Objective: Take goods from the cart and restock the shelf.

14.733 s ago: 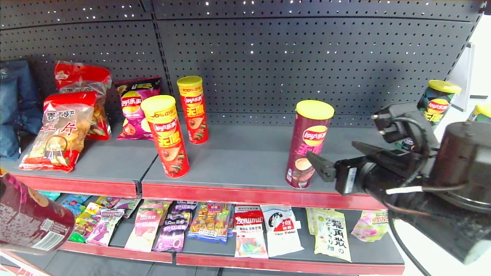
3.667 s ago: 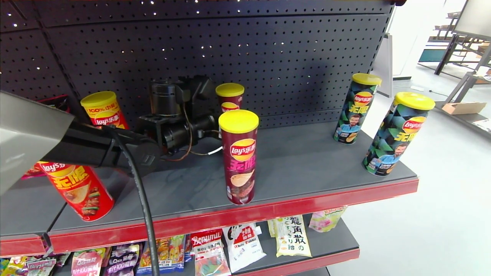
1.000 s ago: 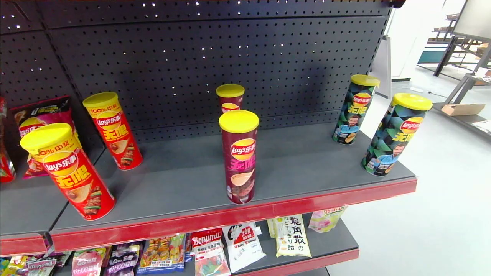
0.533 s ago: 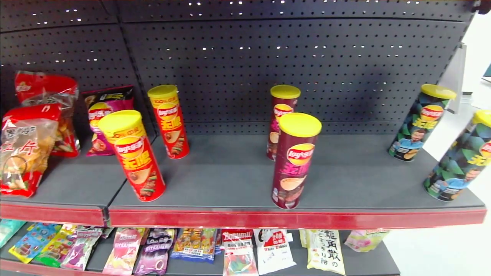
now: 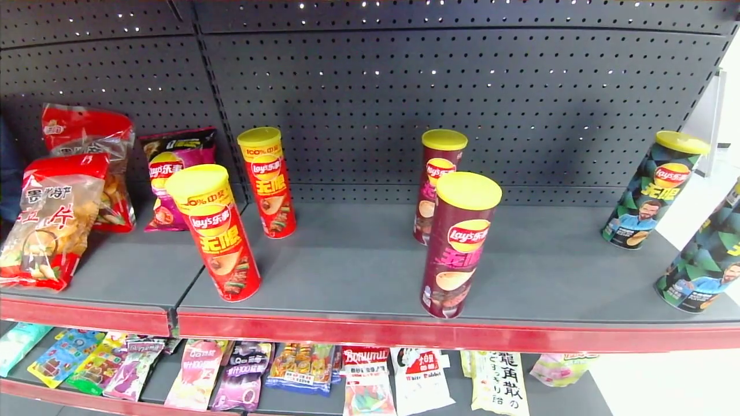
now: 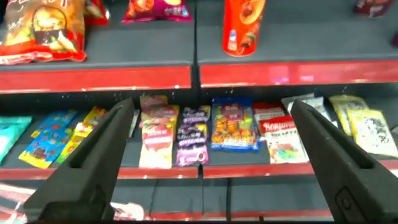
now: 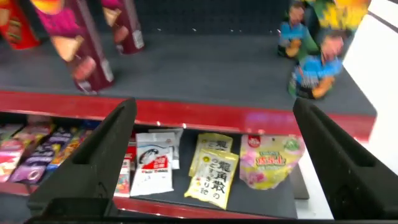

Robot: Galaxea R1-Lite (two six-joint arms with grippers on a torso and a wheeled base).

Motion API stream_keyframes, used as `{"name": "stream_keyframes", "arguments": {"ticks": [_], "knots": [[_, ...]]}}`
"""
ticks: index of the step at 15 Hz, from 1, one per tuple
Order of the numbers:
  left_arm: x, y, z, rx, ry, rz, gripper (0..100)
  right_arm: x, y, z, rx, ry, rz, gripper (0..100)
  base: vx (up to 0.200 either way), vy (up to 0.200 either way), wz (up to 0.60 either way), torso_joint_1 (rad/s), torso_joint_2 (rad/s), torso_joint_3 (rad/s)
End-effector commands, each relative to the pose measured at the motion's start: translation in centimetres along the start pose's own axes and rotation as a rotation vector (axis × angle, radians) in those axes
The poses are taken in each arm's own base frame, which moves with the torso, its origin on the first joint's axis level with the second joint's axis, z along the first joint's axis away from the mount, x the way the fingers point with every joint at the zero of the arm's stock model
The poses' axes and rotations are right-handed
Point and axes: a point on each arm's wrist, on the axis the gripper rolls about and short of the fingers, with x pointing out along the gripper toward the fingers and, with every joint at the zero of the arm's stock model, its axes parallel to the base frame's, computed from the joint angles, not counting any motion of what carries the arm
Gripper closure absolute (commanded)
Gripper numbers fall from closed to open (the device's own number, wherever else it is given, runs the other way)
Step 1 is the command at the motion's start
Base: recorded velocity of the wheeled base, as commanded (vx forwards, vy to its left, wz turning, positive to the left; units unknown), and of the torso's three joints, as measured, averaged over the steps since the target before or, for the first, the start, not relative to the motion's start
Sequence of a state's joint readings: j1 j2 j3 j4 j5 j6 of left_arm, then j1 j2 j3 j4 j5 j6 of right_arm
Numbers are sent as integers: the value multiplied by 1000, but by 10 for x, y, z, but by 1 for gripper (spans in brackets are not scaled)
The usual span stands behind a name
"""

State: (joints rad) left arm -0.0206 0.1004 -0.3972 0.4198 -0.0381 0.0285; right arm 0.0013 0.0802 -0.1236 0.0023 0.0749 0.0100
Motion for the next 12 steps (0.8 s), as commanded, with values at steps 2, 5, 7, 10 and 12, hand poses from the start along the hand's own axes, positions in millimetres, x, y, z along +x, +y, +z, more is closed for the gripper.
{"name": "stream_keyframes", "arguments": {"ticks": [2, 5, 7, 10, 12], "knots": [[11, -1, -25, -32, -75, 27, 0, 63, 1, 73, -31, 221, 173, 0, 0, 0, 0, 0, 0, 0], [25, 1, -52, -39, -23, 140, 0, 100, 6, 71, -41, 378, 260, 0, 0, 0, 0, 0, 0, 0], [26, 1, -51, -31, -43, 122, 0, 115, 16, 71, -53, 423, 357, 0, 0, 0, 0, 0, 0, 0], [27, 0, -52, -11, -41, 96, 0, 138, 27, 65, -66, 524, 422, 0, 0, 0, 0, 0, 0, 0], [30, -1, -53, -2, -76, 30, 0, 155, 36, 59, -79, 586, 454, 0, 0, 0, 0, 0, 0, 0]]}}
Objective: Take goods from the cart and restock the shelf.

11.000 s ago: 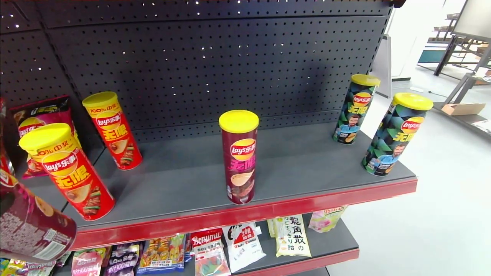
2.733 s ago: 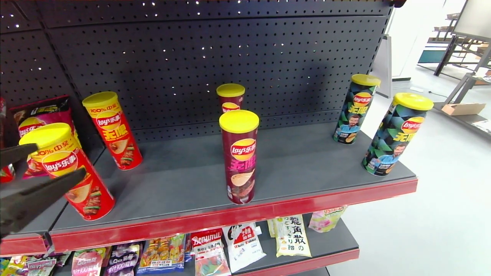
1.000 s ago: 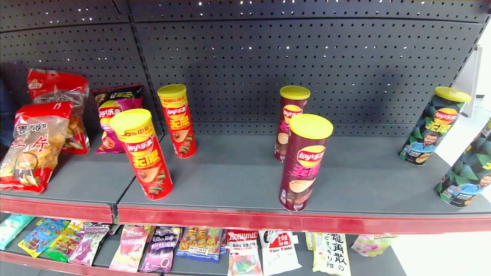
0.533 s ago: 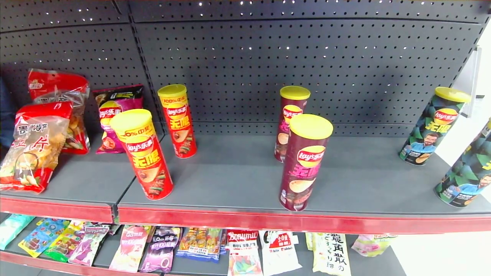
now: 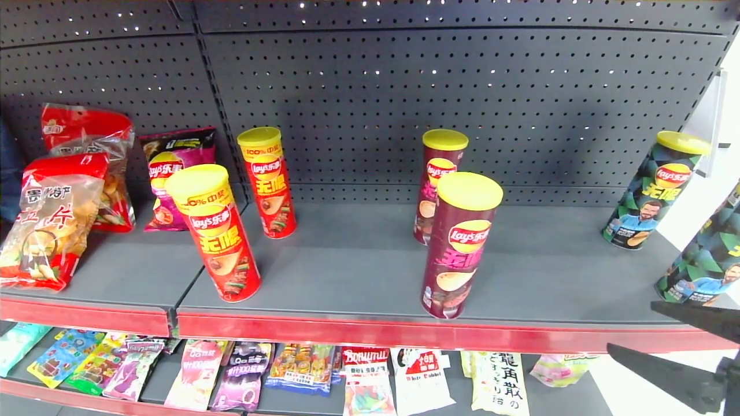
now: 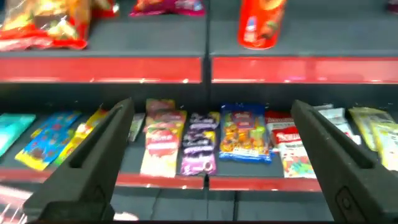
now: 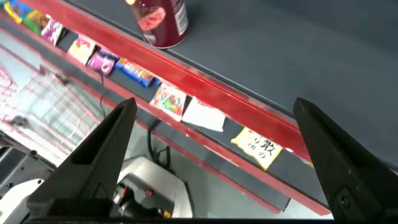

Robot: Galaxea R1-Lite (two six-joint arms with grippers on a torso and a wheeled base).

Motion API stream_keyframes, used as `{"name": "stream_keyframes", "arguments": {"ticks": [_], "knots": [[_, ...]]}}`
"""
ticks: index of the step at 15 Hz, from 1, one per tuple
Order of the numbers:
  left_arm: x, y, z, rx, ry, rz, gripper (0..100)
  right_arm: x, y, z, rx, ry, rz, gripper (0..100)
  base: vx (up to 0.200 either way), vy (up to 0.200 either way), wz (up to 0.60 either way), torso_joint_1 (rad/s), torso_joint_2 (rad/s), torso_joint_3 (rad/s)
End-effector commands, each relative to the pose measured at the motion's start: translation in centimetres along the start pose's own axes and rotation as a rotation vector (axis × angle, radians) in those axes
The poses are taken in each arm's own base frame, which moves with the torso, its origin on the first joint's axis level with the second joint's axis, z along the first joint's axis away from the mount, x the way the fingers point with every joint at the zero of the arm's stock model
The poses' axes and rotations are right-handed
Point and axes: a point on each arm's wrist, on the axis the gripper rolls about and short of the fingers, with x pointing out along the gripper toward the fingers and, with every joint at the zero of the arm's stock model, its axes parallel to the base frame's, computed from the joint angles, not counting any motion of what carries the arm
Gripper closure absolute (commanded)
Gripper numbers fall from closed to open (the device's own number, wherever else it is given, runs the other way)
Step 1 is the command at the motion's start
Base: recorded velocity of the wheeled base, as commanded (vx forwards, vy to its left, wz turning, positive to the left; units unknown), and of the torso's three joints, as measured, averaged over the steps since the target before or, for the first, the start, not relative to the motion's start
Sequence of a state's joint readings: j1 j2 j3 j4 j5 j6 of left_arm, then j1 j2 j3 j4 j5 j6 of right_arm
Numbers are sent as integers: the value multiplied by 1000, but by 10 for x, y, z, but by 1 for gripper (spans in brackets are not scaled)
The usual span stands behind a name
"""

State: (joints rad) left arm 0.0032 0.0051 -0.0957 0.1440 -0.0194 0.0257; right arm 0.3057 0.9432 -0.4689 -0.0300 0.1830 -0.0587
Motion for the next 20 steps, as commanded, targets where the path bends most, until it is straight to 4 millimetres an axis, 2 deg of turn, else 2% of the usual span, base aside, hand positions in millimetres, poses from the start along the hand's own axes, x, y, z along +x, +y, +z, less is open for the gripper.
{"name": "stream_keyframes", "arguments": {"ticks": [1, 3, 6, 9, 17, 20], "knots": [[3, 0, -2, -2, -25, -11, 0, 41, -3, 4, 4, 133, 36, 0, 0, 0, 0, 0, 0, 0], [3, 0, -2, 13, -22, 8, 0, 69, -7, 6, 7, 161, 26, 0, 0, 0, 0, 0, 0, 0], [3, 1, -3, 17, -25, 37, 0, 97, -13, 7, -3, 195, -52, 0, 0, 0, 0, 0, 0, 0], [3, 1, -3, 17, -26, 37, 0, 112, -13, 5, -3, 238, -43, 0, 0, 0, 0, 0, 0, 0], [4, 1, -3, 19, -25, 37, 0, 150, -15, 17, -7, 271, -36, 0, 0, 0, 0, 0, 0, 0], [4, 1, -3, 19, -26, 42, 0, 155, -11, 16, -17, 282, -19, 0, 0, 0, 0, 0, 0, 0]]}}
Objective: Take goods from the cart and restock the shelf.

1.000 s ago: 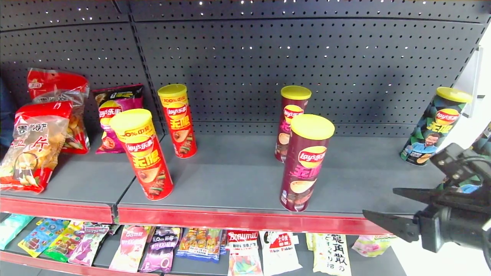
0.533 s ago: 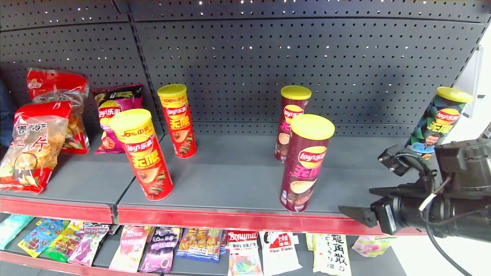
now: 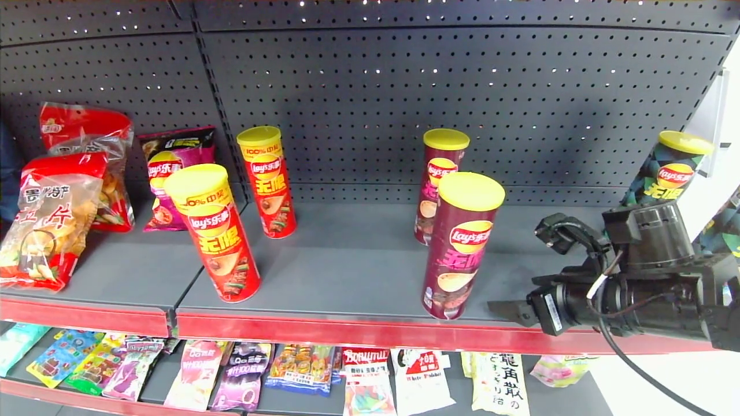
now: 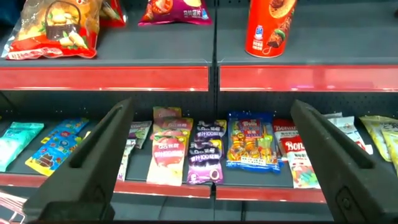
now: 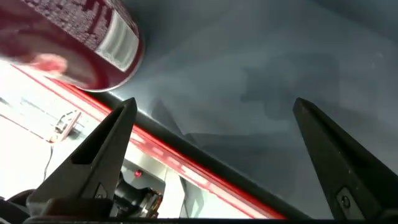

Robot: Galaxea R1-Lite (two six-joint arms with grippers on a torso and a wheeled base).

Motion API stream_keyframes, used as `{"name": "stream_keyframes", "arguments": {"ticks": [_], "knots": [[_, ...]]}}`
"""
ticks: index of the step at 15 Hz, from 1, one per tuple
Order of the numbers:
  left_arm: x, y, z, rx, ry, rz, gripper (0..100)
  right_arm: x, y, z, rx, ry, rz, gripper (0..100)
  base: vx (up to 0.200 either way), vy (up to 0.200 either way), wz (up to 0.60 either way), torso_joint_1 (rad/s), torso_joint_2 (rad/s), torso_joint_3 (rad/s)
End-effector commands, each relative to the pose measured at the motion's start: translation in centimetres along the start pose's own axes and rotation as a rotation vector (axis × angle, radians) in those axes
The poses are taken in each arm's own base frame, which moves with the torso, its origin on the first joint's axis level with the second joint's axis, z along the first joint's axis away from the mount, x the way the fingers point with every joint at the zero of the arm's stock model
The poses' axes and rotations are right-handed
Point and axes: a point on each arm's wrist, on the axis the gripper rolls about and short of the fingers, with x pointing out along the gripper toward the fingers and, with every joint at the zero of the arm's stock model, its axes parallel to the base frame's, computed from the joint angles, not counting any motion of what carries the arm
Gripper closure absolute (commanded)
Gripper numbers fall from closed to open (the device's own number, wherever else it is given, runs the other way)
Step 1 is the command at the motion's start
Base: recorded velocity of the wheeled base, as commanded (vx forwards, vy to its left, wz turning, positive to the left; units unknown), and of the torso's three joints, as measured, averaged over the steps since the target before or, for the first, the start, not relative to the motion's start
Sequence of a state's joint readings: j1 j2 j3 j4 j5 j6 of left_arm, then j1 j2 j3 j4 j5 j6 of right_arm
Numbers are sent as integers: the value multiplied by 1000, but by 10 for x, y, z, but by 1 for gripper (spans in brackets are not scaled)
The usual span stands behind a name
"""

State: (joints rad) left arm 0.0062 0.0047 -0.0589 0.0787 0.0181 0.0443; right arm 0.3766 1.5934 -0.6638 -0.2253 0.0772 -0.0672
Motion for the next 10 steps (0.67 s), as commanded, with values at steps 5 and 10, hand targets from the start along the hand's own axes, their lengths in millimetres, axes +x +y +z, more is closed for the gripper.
{"name": "stream_keyframes", "arguments": {"ticks": [5, 10], "knots": [[2, 0, -2, 1, -16, 9, 0, 17, 8, 8, -21, 17, 26, 0, 0, 0, 0, 0, 0, 0], [2, 0, -2, 1, -16, 9, 0, 23, 9, 8, -23, 27, 30, 0, 0, 0, 0, 0, 0, 0]]}}
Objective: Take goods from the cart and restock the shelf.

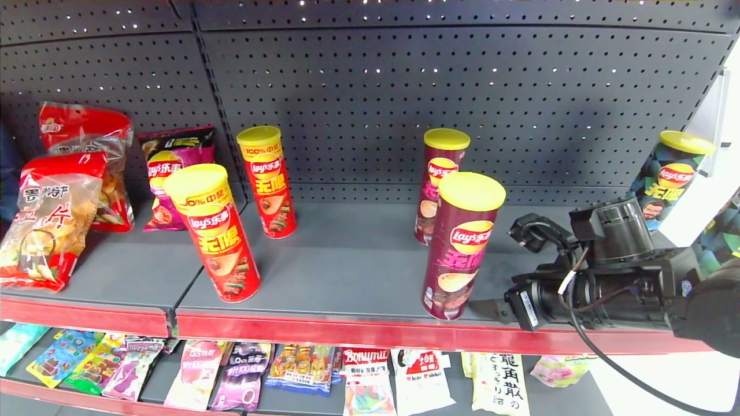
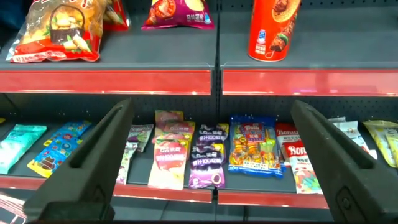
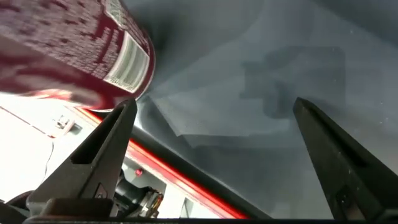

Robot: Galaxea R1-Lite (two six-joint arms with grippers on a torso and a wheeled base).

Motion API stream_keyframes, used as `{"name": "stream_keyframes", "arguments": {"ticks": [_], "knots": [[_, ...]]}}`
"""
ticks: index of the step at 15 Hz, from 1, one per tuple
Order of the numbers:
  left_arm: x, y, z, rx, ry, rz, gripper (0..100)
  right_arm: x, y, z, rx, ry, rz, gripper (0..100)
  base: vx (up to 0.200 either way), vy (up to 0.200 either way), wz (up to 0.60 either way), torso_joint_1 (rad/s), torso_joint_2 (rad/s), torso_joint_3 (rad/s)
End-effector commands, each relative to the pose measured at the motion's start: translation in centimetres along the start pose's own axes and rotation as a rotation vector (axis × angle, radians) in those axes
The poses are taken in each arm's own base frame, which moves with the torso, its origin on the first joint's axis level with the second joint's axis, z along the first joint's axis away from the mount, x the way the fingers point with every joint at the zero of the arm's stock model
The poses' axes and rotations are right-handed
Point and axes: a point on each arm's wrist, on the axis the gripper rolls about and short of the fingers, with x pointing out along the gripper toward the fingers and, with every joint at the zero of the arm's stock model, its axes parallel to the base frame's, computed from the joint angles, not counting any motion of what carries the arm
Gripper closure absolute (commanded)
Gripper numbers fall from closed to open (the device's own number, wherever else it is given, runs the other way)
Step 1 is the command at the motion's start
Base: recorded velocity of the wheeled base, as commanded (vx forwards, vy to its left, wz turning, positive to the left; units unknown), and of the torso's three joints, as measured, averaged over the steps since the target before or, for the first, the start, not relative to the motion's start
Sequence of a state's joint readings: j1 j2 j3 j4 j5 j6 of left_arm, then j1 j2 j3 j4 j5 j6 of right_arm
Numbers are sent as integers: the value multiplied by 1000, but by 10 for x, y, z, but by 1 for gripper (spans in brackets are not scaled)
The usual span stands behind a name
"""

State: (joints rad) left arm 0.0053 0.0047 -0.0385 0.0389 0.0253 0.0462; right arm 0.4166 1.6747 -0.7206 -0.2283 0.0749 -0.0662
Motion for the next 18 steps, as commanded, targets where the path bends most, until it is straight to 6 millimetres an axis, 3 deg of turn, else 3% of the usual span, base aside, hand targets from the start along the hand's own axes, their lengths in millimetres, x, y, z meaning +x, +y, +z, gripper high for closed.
{"name": "stream_keyframes", "arguments": {"ticks": [1, 18], "knots": [[0, 0, 0, 0, 3, 1, 0, 2, 0, -1, 1, 8, -1, 0, 0, 0, 0, 0, 0, 0], [0, 0, 0, 0, 2, -3, 0, 15, 6, 9, -18, 5, 6, 0, 0, 0, 0, 0, 0, 0]]}}
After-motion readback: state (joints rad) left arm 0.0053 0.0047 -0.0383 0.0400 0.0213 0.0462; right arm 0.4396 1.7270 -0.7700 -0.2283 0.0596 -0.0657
